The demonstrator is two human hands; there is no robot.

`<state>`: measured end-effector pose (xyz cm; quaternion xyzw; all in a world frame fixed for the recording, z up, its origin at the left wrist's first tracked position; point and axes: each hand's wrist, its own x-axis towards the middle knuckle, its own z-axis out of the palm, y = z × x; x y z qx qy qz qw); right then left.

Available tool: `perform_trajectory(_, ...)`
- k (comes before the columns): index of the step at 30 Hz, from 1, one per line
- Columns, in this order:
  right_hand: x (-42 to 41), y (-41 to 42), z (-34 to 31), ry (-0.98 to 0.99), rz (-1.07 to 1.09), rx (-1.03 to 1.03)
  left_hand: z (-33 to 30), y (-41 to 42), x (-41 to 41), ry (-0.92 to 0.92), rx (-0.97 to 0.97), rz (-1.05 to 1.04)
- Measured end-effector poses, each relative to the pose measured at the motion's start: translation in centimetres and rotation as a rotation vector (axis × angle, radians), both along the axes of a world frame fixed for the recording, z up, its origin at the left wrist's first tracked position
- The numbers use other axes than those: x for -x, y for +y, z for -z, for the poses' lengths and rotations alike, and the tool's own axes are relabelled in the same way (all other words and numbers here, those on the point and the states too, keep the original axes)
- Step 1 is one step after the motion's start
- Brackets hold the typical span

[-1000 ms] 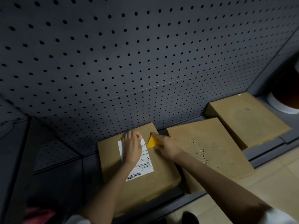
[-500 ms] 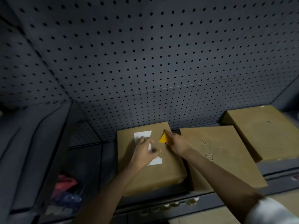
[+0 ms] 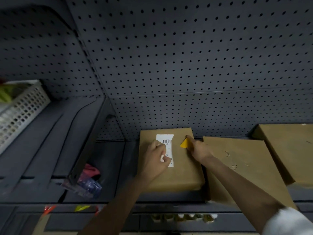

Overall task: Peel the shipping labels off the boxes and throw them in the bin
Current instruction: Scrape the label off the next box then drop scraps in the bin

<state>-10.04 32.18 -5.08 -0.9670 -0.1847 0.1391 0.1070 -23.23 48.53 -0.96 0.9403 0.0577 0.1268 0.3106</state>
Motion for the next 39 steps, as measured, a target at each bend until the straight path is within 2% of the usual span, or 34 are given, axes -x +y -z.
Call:
perform_trajectory(2, 0.1, 0.0, -0.3, -0.005, -0.011, 0.004, -0.8, 0.9, 0.3, 0.015, 0.047, -0.008)
perform_trajectory(6, 0.9, -0.3, -1.4, 0.0, -0.072, -0.058, -0.5, 1.9, 1.1, 0.197, 0.078, -0.097)
perform_trajectory(9, 2.3, -1.0, -1.6, 0.012, -0.168, -0.049, 0.7, 2.0, 1.3, 0.248, 0.008, -0.042)
perform_trajectory(13, 4.0, -1.9, -1.5, 0.054, -0.223, -0.043, 2.4, 1.6, 0.9, 0.245, -0.18, 0.081)
perform_trajectory(20, 5.3, -1.4, -1.6, 0.029, -0.196, -0.03, 5.2, 2.1, -0.3, 0.22, -0.323, 0.18)
perform_trajectory(29, 5.7, 0.5, -1.4, 0.071, -0.144, 0.02, 6.1, 2.8, -1.9, 0.215, -0.195, 0.233)
perform_trajectory(35, 6.1, 0.1, -1.0, 0.224, -0.045, -0.212, 6.3, 3.2, -2.9, 0.24, -0.178, 0.302)
perform_trajectory(39, 6.2, -0.3, -0.6, 0.193, -0.043, -0.273, 6.4, 3.1, -2.6, 0.163, -0.224, 0.389)
